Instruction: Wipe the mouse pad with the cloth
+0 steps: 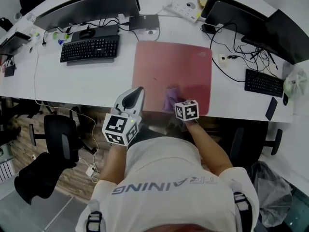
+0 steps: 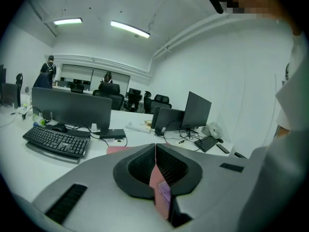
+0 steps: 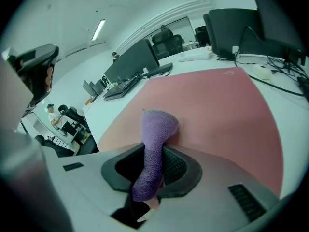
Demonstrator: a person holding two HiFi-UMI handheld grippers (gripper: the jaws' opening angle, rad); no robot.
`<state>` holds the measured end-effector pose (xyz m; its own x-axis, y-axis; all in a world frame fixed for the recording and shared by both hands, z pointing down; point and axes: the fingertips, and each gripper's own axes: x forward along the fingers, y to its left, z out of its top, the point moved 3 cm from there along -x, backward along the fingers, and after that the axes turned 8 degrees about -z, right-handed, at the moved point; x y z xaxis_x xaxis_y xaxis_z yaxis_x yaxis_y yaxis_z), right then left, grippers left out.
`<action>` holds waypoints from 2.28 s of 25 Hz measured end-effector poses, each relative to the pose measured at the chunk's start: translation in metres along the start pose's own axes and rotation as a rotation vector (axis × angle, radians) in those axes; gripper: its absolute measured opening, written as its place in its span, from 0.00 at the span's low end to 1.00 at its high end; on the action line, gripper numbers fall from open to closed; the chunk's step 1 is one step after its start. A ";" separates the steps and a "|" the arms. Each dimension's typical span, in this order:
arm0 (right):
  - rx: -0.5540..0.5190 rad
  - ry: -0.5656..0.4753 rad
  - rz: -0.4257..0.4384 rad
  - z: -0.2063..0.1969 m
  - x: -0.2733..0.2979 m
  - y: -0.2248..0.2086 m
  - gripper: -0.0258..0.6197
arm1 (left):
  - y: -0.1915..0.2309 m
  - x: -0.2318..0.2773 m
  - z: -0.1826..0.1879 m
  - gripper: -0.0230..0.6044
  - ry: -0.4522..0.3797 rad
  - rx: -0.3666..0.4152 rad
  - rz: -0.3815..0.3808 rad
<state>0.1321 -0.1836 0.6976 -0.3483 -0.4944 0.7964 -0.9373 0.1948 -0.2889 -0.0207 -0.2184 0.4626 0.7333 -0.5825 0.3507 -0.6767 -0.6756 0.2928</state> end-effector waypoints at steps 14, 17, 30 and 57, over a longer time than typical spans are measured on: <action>0.165 -0.073 -0.183 -0.043 -0.084 -0.149 0.20 | -0.100 0.084 0.009 0.09 0.007 0.066 -0.153; 0.215 -0.081 -0.227 -0.053 -0.099 -0.172 0.20 | -0.110 0.091 0.013 0.09 0.011 0.079 -0.170; 0.238 -0.347 -0.340 0.017 -0.169 -0.161 0.19 | -0.086 0.062 0.045 0.09 -0.052 0.120 -0.185; -0.200 -0.799 -0.272 0.198 -0.236 0.124 0.19 | 0.043 -0.092 0.092 0.09 -0.222 0.130 -0.112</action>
<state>0.0956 -0.2108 0.3683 -0.0872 -0.9777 0.1911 -0.9956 0.0919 0.0159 -0.1112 -0.2358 0.3615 0.8092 -0.5761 0.1152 -0.5871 -0.7852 0.1970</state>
